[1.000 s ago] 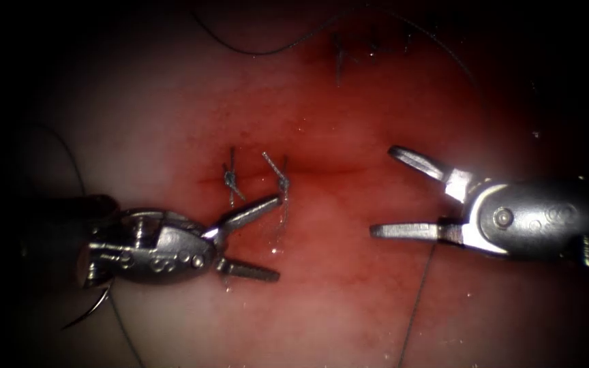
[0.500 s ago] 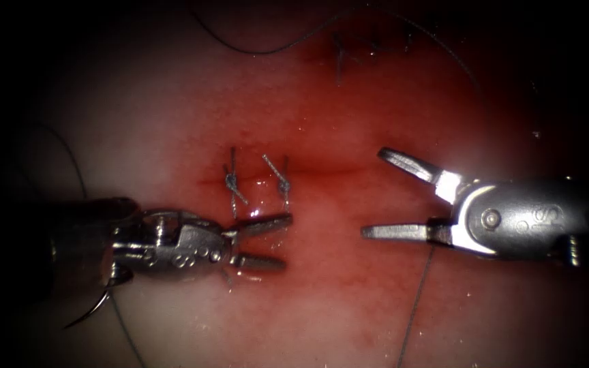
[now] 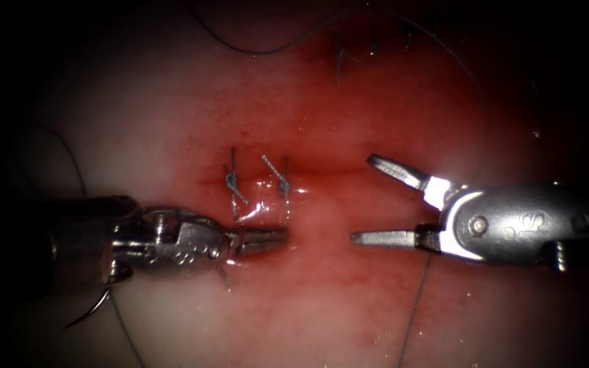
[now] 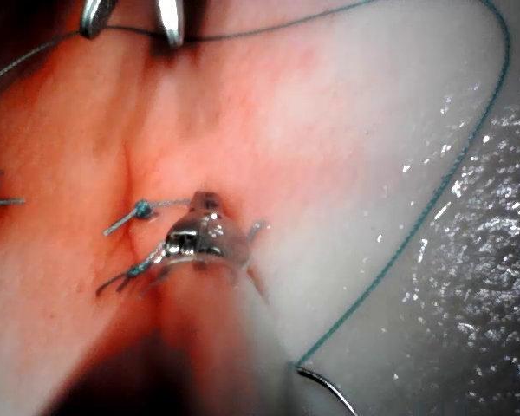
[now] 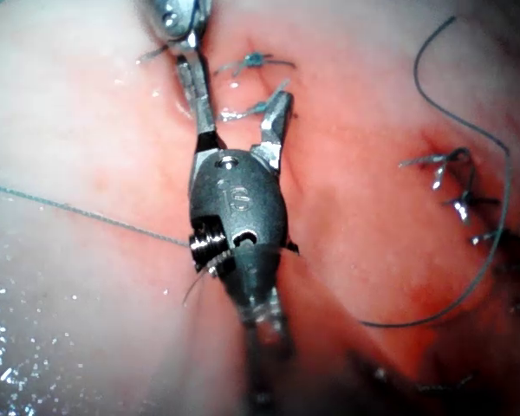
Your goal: Wound Closure
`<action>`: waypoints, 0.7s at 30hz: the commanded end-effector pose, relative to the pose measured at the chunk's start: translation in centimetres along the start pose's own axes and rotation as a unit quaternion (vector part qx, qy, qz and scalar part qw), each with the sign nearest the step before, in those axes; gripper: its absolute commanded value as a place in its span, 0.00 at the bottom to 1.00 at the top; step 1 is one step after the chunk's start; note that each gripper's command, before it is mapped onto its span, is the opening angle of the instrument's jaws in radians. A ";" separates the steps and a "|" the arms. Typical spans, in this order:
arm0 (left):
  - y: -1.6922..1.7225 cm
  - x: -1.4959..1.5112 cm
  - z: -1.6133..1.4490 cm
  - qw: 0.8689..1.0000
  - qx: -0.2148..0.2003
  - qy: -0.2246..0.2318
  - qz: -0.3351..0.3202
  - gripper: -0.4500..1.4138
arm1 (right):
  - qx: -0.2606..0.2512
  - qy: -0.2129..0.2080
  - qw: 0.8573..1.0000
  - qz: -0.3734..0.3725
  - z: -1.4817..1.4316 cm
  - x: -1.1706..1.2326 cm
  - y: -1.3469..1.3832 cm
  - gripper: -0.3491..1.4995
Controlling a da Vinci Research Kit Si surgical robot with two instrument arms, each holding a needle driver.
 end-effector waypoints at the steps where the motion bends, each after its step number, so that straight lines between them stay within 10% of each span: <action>1: -0.02 0.01 0.03 1.000 -0.004 0.006 -0.001 0.00 | 0.001 0.002 1.000 0.000 0.08 -0.06 -0.08 0.59; 13: -0.20 0.13 -0.23 1.000 -0.008 0.007 0.002 0.00 | 0.010 0.011 0.999 -0.036 0.47 -0.48 -0.23 0.60; 21: -0.22 0.22 -0.28 1.000 -0.009 0.008 0.003 0.00 | -0.019 0.003 0.997 -0.071 0.86 -0.64 -0.42 0.82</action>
